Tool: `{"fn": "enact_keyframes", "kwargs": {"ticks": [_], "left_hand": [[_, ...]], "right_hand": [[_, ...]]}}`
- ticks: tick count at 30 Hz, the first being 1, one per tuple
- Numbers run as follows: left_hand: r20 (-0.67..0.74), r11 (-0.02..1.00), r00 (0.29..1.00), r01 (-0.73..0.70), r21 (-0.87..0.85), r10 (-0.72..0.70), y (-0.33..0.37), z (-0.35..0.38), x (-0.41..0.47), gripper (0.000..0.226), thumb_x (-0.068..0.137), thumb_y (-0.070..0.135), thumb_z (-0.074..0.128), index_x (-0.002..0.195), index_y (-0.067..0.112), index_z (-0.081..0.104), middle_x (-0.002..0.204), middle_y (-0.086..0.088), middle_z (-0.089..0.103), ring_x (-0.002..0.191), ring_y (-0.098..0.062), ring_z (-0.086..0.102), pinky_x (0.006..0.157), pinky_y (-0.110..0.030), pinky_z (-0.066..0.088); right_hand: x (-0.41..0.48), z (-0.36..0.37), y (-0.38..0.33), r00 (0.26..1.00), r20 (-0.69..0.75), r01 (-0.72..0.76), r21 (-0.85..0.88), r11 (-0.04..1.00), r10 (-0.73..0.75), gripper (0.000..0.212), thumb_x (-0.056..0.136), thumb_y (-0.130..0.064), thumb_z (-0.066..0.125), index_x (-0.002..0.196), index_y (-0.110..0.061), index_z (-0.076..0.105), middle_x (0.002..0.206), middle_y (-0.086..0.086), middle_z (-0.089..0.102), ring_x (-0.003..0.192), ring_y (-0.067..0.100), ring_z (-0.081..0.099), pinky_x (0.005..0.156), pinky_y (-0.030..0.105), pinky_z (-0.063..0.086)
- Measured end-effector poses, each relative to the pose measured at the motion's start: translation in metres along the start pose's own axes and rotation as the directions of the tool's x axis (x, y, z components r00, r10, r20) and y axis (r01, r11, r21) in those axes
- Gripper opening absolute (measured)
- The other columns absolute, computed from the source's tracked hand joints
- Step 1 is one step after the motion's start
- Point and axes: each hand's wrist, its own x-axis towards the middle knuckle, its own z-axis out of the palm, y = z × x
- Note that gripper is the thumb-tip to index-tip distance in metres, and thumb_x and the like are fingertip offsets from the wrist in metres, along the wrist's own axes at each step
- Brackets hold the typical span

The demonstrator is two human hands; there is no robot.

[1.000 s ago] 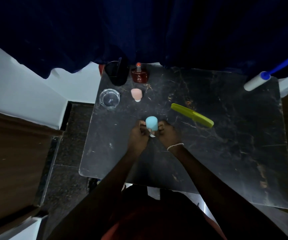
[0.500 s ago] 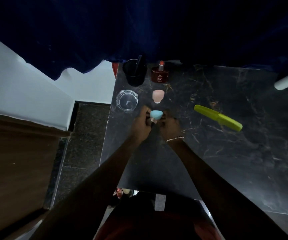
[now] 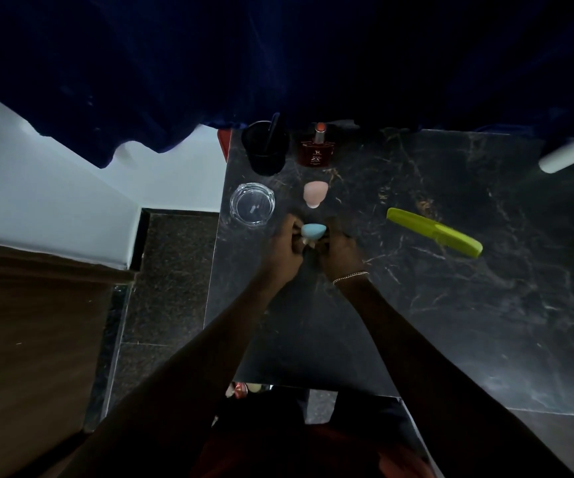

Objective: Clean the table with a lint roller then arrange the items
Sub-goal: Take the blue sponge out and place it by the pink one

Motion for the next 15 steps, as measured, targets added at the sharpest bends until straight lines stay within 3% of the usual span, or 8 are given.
{"fn": "enact_keyframes", "kwargs": {"ticks": [4, 8, 11, 15], "left_hand": [[0.028, 0.999, 0.999, 0.041, -0.011, -0.040, -0.001, 0.002, -0.001, 0.031, 0.095, 0.007, 0.065, 0.120, 0.019, 0.053, 0.113, 0.010, 0.065, 0.105, -0.004, 0.063, 0.092, -0.025, 0.053], [0.024, 0.995, 0.999, 0.041, -0.088, -0.039, -0.003, 0.002, -0.003, 0.038, 0.093, 0.011, 0.067, 0.124, 0.025, 0.051, 0.123, 0.005, 0.068, 0.115, -0.008, 0.066, 0.101, -0.043, 0.056], [0.028, 0.990, 0.998, 0.054, -0.130, -0.051, 0.001, 0.004, -0.015, 0.045, 0.095, 0.020, 0.067, 0.136, 0.022, 0.048, 0.136, 0.001, 0.063, 0.126, -0.010, 0.061, 0.108, -0.047, 0.051], [-0.077, 0.980, 0.992, -0.087, 0.181, 0.103, 0.001, -0.007, -0.038, 0.062, 0.097, 0.041, 0.064, 0.150, 0.015, 0.042, 0.161, -0.010, 0.035, 0.150, -0.022, 0.036, 0.124, -0.041, 0.034]], "right_hand": [[-0.001, -0.001, 0.001, 1.000, 0.019, -0.002, 0.033, 0.999, 0.001, 0.063, 0.092, -0.018, 0.061, 0.148, -0.009, 0.033, 0.132, 0.021, 0.058, 0.122, 0.040, 0.055, 0.099, 0.045, 0.045], [-0.001, -0.001, 0.001, 1.000, 0.023, 0.011, 0.090, 0.996, -0.013, 0.063, 0.088, -0.016, 0.066, 0.144, -0.012, 0.038, 0.128, 0.018, 0.063, 0.116, 0.037, 0.060, 0.096, 0.043, 0.050], [-0.007, -0.008, 0.006, 0.999, 0.030, 0.027, 0.112, 0.993, -0.030, 0.069, 0.086, -0.019, 0.070, 0.146, -0.012, 0.037, 0.137, 0.015, 0.055, 0.121, 0.032, 0.058, 0.100, 0.040, 0.047], [-0.020, -0.012, 0.020, 0.997, -0.016, 0.074, 0.063, 0.995, -0.073, 0.074, 0.086, -0.020, 0.070, 0.149, -0.011, 0.032, 0.150, 0.012, 0.042, 0.130, 0.030, 0.049, 0.106, 0.039, 0.043]]}}
